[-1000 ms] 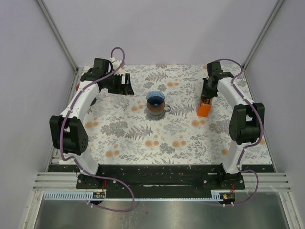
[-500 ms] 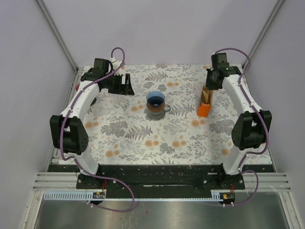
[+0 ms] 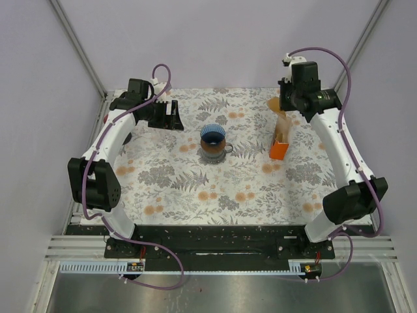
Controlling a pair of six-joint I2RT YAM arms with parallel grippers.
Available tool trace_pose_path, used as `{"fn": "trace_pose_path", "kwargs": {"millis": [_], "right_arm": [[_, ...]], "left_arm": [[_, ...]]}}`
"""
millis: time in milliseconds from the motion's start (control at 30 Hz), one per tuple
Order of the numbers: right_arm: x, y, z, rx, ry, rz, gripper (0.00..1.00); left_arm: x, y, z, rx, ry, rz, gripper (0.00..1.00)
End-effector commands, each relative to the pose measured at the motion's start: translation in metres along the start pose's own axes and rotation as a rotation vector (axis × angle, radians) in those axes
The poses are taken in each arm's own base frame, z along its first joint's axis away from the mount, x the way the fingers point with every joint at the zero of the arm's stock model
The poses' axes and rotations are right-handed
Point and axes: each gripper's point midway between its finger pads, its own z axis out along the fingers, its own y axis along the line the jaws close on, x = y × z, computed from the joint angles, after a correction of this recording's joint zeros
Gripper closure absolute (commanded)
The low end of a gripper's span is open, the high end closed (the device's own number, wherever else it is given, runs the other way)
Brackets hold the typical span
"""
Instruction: Place the coffee filter in the dripper
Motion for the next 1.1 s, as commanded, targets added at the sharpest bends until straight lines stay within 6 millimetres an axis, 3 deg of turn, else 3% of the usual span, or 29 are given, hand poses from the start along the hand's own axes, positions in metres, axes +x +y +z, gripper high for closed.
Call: {"fn": "trace_pose_path", "kwargs": {"millis": [0, 233, 367, 467, 567, 733, 1067], "right_arm": [[-0.064, 0.041, -0.054, -0.093, -0.28, -0.173, 1.0], [-0.077, 0.158, -0.082, -0.542, -0.438, -0.216, 1.0], [-0.068, 0.213, -0.08, -0.765, -0.416, -0.136, 1.0], [-0.059, 0.241, -0.072, -0.854, -0.405, -0.113, 1.0], [-0.044, 0.253, -0.053, -0.865, -0.354, -0.103, 1.0], [-0.014, 0.253, -0.023, -0.834, -0.265, -0.1, 1.0], [0.031, 0.25, -0.005, -0.823, -0.137, -0.082, 1.0]], "left_arm": [[-0.029, -0.015, -0.021, 0.036, -0.079, 0.088, 0.16], [-0.042, -0.029, -0.043, 0.068, -0.118, 0.124, 0.15], [-0.046, -0.03, -0.051, 0.068, -0.14, 0.115, 0.15], [-0.046, -0.028, -0.052, 0.063, -0.142, 0.102, 0.15], [-0.044, -0.026, -0.051, 0.061, -0.143, 0.094, 0.15], [-0.041, -0.024, -0.049, 0.058, -0.136, 0.093, 0.15], [-0.04, -0.022, -0.042, 0.068, -0.12, 0.076, 0.15]]}}
